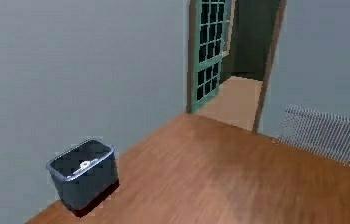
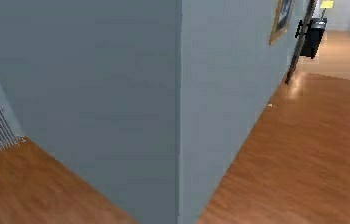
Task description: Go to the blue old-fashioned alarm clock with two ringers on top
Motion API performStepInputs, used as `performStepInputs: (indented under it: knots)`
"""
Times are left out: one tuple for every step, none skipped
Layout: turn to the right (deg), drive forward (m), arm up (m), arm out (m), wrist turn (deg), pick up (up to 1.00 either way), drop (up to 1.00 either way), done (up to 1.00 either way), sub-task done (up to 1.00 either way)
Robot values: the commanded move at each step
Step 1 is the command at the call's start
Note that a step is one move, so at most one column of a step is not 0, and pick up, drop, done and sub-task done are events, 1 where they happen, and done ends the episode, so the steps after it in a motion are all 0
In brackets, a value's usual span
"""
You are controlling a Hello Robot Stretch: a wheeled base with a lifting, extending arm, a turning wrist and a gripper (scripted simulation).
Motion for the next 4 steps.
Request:
performStepInputs:
  knots:
    - [9.0, 0.00, 0.00, 0.00, 0.0, 0.00, 0.00, 0.00, 0.00]
    - [0.0, 1.00, 0.00, 0.00, 0.0, 0.00, 0.00, 0.00, 0.00]
    - [0.0, 1.00, 0.00, 0.00, 0.0, 0.00, 0.00, 0.00, 0.00]
    - [6.0, 0.00, 0.00, 0.00, 0.0, 0.00, 0.00, 0.00, 0.00]
